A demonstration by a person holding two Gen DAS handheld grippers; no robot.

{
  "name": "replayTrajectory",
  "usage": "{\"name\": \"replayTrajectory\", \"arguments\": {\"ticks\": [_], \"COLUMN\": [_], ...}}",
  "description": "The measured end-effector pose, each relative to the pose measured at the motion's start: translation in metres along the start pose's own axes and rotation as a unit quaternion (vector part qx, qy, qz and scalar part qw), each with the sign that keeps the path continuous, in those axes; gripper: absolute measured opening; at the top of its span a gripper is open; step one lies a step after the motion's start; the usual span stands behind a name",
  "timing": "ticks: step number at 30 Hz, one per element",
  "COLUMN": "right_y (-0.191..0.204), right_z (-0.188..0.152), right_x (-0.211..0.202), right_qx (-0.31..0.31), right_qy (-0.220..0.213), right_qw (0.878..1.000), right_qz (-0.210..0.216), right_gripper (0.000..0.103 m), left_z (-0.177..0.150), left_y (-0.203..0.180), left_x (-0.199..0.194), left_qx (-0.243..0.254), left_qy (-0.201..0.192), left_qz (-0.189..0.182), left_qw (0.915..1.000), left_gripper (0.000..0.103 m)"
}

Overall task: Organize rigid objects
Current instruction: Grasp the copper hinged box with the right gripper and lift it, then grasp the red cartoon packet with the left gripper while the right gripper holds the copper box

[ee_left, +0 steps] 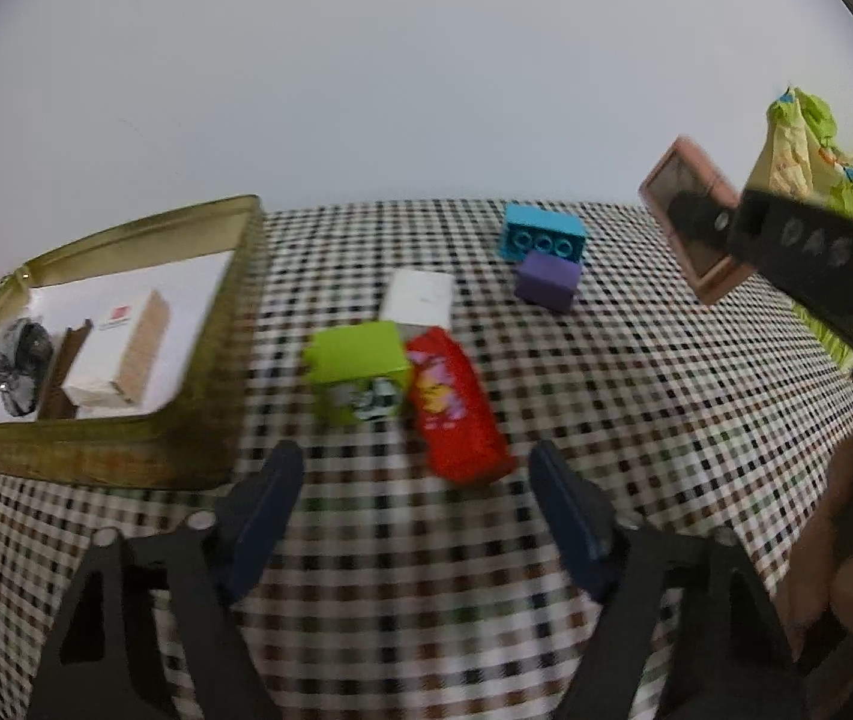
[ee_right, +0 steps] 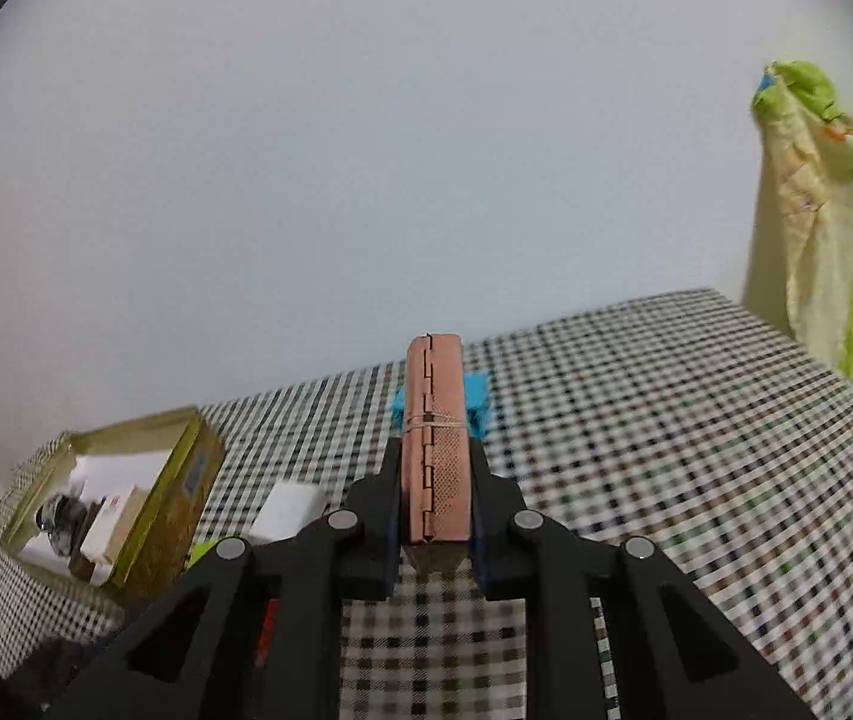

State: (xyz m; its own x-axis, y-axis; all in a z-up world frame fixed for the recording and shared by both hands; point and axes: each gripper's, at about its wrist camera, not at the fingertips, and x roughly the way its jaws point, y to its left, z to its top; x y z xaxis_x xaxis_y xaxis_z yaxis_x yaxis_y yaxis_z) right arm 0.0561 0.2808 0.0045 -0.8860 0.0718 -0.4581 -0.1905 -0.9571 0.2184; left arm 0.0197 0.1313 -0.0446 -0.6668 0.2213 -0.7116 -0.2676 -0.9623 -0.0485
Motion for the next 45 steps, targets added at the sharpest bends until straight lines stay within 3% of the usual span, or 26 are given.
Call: {"name": "replayTrajectory", "arguments": {"ticks": [7,12,13,14,15,20,26,30,33,41,45], "right_y": [-0.006,-0.011,-0.012,-0.012,-0.013,-0.018,-0.018,-0.017,-0.015,0.001,0.007], "right_z": [0.004,0.004,0.004,0.004,0.004,0.004,0.002,0.0,-0.001,-0.003,-0.005], "right_x": [-0.013,-0.015,-0.014,-0.014,-0.013,-0.01,-0.006,-0.007,-0.007,-0.009,-0.009], "right_qx": [0.008,0.012,0.014,0.016,0.018,0.026,0.03,0.028,0.025,-0.001,-0.003], "right_qy": [-0.028,-0.027,-0.025,-0.024,-0.024,-0.019,-0.01,-0.011,-0.011,-0.029,-0.039], "right_qw": [0.999,0.999,0.999,0.999,0.999,0.999,0.999,0.999,0.999,0.999,0.999], "right_qz": [-0.018,-0.024,-0.025,-0.027,-0.029,-0.039,-0.041,-0.04,-0.039,-0.027,-0.019], "right_gripper": [0.02,0.02,0.02,0.02,0.02,0.02,0.02,0.02,0.02,0.02,0.02], "left_z": [0.009,0.015,0.015,0.015,0.017,0.015,0.009,0.007,0.008,0.015,0.014], "left_y": [-0.006,-0.012,-0.013,-0.013,-0.012,-0.011,0.003,0.014,0.027,0.041,0.036], "left_x": [0.027,0.036,0.037,0.038,0.037,0.029,-0.011,-0.016,-0.019,-0.037,-0.036], "left_qx": [-0.055,-0.071,-0.067,-0.064,-0.062,-0.038,-0.001,-0.003,-0.016,-0.006,0.024], "left_qy": [0.042,0.039,0.039,0.04,0.042,0.033,-0.043,-0.049,-0.053,-0.125,-0.141], "left_qz": [-0.001,-0.002,-0.007,-0.016,-0.026,-0.063,-0.086,-0.089,-0.073,0.01,0.038], "left_qw": [0.9976,0.9967,0.9969,0.997,0.9969,0.9967,0.9954,0.9948,0.9958,0.9921,0.989], "left_gripper": [0.064,0.046,0.038,0.022,0.021,0.021,0.021,0.021,0.021,0.021,0.021]}}
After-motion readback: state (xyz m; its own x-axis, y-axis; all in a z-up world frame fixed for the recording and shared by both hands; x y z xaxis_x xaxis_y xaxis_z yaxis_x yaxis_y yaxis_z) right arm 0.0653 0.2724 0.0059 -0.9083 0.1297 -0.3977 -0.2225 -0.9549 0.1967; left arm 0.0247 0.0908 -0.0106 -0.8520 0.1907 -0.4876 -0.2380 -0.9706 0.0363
